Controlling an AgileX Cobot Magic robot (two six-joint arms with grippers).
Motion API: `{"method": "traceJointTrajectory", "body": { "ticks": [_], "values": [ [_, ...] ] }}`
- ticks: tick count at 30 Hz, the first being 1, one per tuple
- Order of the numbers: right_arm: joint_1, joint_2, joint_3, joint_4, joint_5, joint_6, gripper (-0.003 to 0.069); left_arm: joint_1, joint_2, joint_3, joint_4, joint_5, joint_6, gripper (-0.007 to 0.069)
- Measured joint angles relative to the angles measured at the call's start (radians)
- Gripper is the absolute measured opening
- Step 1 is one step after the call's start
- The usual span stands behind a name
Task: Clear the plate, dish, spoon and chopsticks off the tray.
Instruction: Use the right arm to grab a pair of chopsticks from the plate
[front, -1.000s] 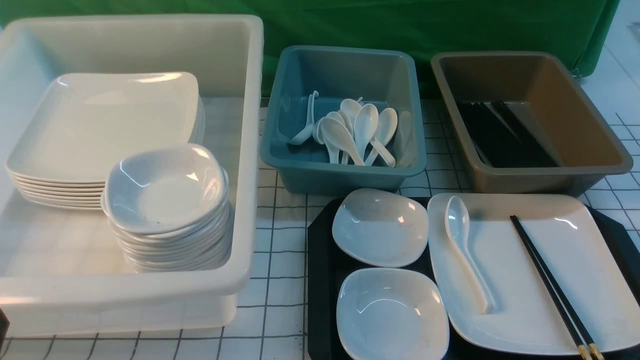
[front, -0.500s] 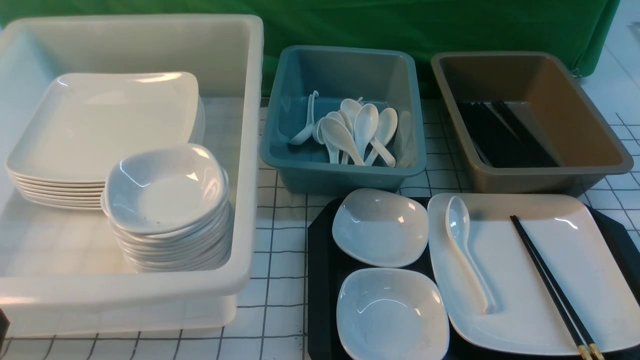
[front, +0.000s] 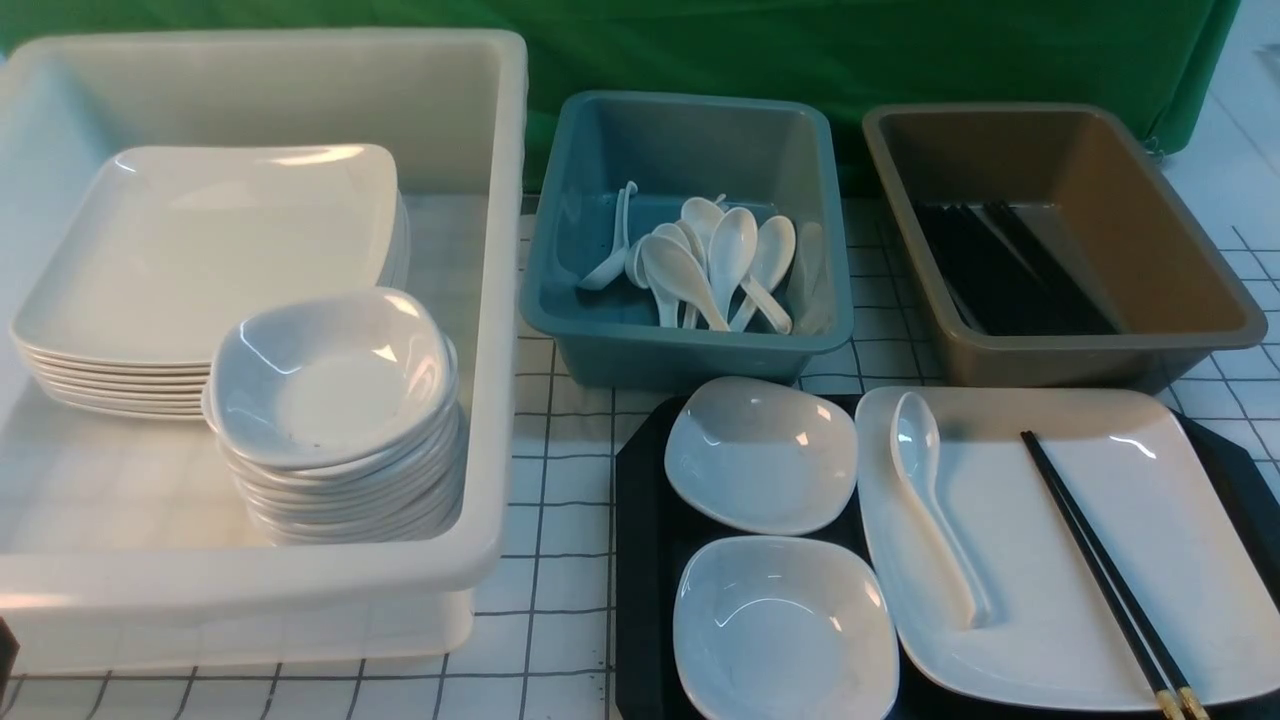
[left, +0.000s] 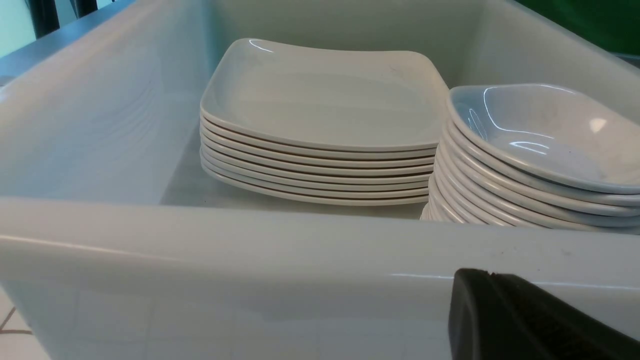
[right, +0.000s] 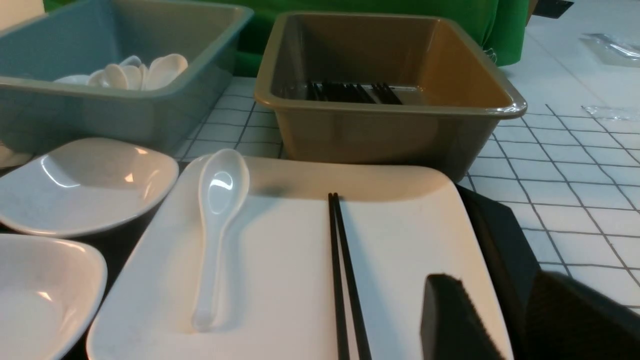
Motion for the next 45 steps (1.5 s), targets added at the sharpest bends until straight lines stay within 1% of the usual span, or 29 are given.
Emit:
{"method": "traceJointTrajectory", "body": {
  "ticks": [36, 38, 39, 40, 43, 44, 45],
  "values": [
    [0.0, 0.0, 0.0, 0.01, -0.008, 0.007, 0.0248, 0.0, 0.0, 0.0, 0.005, 0.0, 0.0, 0.0021],
    [0.0, 0.0, 0.0, 0.06, -0.015, 0.06, 0.0248, 0.0, 0.0, 0.0, 0.0, 0.0, 0.0, 0.0021],
    [0.0, 0.0, 0.0, 0.13, -0.019, 0.153, 0.0248, 0.0, 0.0, 0.0, 0.0, 0.0, 0.0, 0.0021],
    [0.0, 0.0, 0.0, 0.187, -0.02, 0.204, 0.0248, 0.0, 0.0, 0.0, 0.0, 0.0, 0.0, 0.0021],
    [0.0, 0.0, 0.0, 0.363, -0.02, 0.463, 0.0248, 0.0, 0.0, 0.0, 0.0, 0.0, 0.0, 0.0021],
    [0.0, 0.0, 0.0, 0.369, -0.02, 0.492, 0.0248, 0.0, 0.0, 0.0, 0.0, 0.0, 0.0, 0.0021],
    [0.0, 0.0, 0.0, 0.404, -0.021, 0.578, 0.0248, 0.0, 0.0, 0.0, 0.0, 0.0, 0.0, 0.0021]
  ]
}}
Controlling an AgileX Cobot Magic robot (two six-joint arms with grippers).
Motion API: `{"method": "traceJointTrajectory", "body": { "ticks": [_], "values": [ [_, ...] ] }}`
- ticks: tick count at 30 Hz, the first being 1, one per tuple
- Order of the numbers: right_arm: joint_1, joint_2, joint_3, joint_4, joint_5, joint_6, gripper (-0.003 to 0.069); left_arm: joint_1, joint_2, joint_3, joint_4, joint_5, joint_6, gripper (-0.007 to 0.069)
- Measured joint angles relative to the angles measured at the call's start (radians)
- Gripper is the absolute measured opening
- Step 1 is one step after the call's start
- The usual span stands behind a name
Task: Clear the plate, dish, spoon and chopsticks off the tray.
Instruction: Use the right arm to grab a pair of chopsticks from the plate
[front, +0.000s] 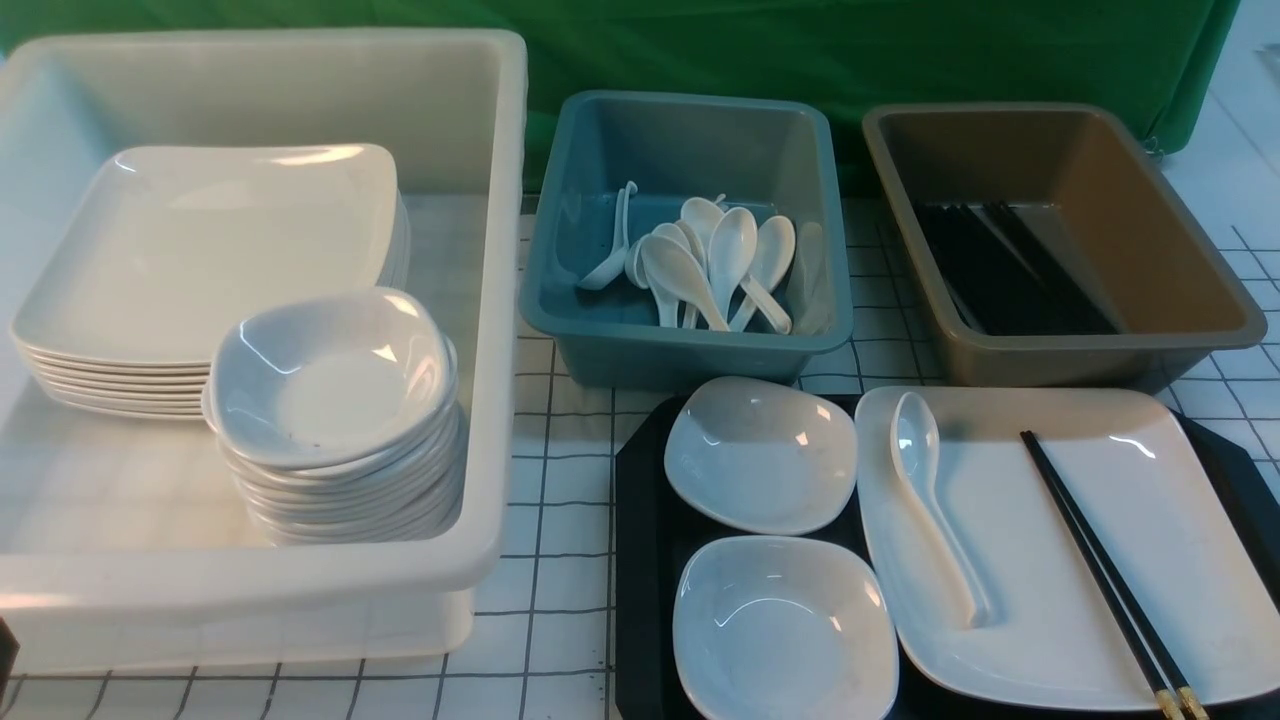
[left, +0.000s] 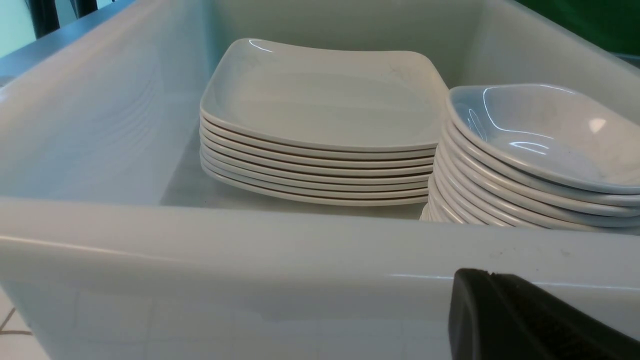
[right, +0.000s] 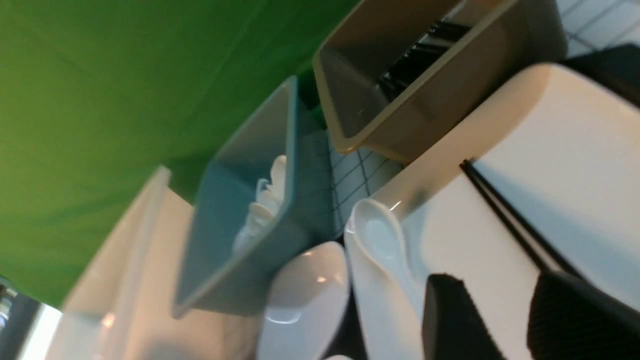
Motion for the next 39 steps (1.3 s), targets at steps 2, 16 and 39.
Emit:
{"method": "traceJointTrajectory", "body": {
  "ticks": [2, 16, 39],
  "values": [
    [0.0, 0.0, 0.0, 0.014, -0.001, 0.035, 0.0248, 0.0, 0.0, 0.0, 0.005, 0.0, 0.0, 0.0021],
    [0.0, 0.0, -0.001, 0.03, -0.365, 0.055, 0.018, 0.0, 0.0, 0.0, 0.005, 0.0, 0.001, 0.0021],
    [0.0, 1.279, -0.841, -0.373, 0.729, -0.586, 0.0013, 0.0, 0.0, 0.0, 0.0, 0.0, 0.0, 0.0021]
  ]
}}
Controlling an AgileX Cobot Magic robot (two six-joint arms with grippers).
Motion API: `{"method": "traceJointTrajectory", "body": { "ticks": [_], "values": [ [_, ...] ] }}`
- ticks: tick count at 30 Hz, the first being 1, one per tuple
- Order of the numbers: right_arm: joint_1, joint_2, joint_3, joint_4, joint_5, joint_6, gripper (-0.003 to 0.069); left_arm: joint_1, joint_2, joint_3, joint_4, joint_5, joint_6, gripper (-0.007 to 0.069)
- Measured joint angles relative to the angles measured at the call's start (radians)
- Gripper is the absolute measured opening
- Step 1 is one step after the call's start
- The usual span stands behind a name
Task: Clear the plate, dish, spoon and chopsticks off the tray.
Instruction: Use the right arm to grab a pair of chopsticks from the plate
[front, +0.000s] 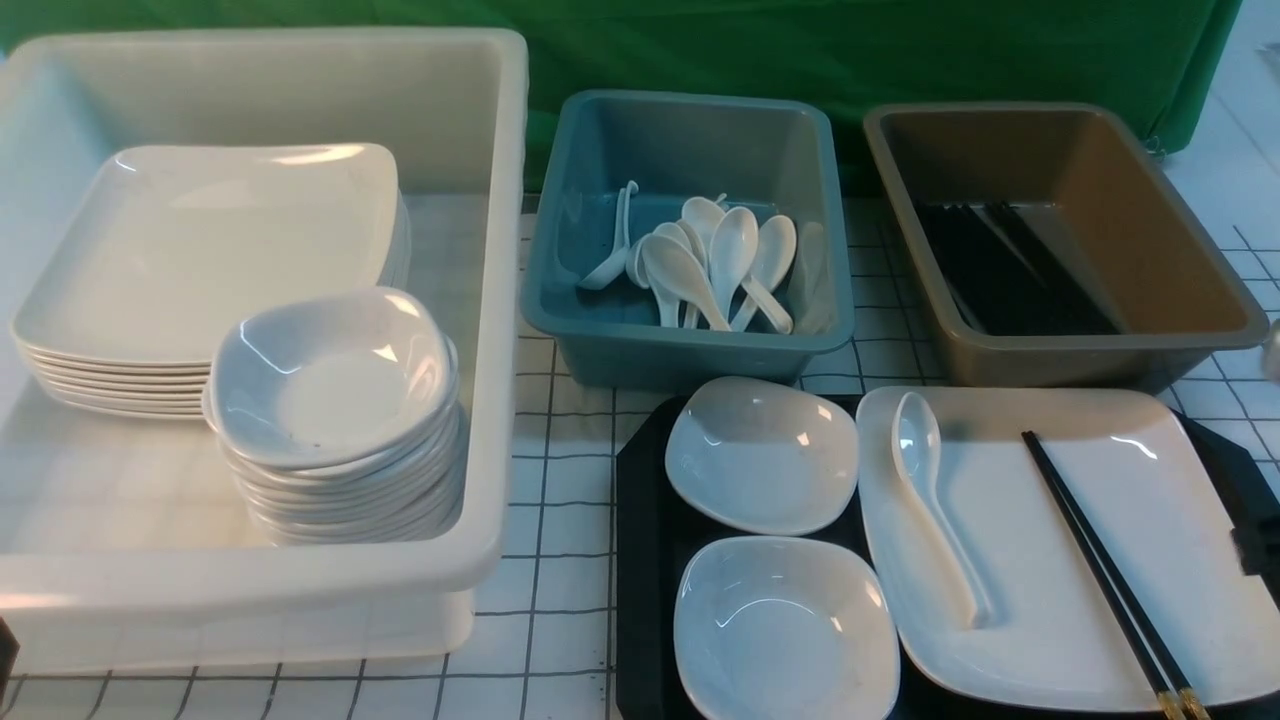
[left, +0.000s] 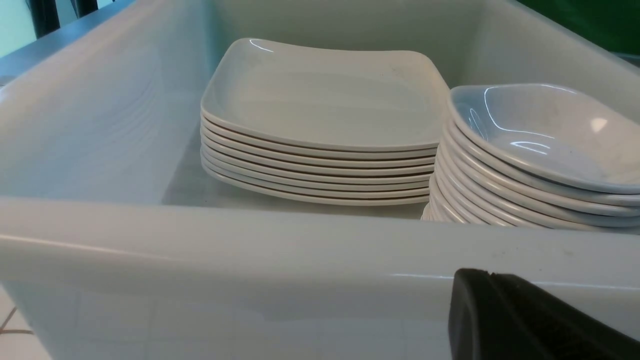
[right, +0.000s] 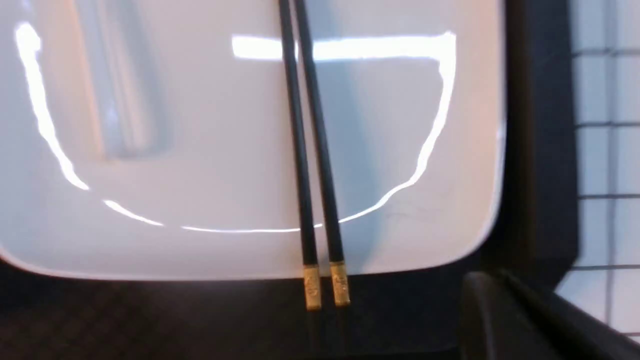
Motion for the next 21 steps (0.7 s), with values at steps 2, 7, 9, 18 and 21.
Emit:
{"method": "traceJointTrajectory", "body": {
  "ticks": [2, 7, 9, 18, 21],
  "values": [
    [0.0, 0.075, 0.0, 0.008, -0.015, -0.011, 0.0013, 0.0, 0.0, 0.0, 0.005, 0.0, 0.0, 0.0021],
    [0.0, 0.208, -0.023, 0.094, -0.05, -0.135, 0.009, 0.0, 0.0, 0.0, 0.005, 0.0, 0.0, 0.0021],
    [0.0, 0.249, -0.042, 0.115, -0.054, -0.158, 0.0174, 0.0, 0.0, 0.0, 0.005, 0.0, 0.0, 0.0021],
    [0.0, 0.379, -0.119, 0.121, -0.063, -0.181, 0.0416, 0.0, 0.0, 0.0, 0.0, 0.0, 0.0, 0.0021],
    [0.0, 0.405, -0.12, 0.121, -0.066, -0.181, 0.042, 0.0, 0.0, 0.0, 0.005, 0.0, 0.0, 0.0021]
  ]
}}
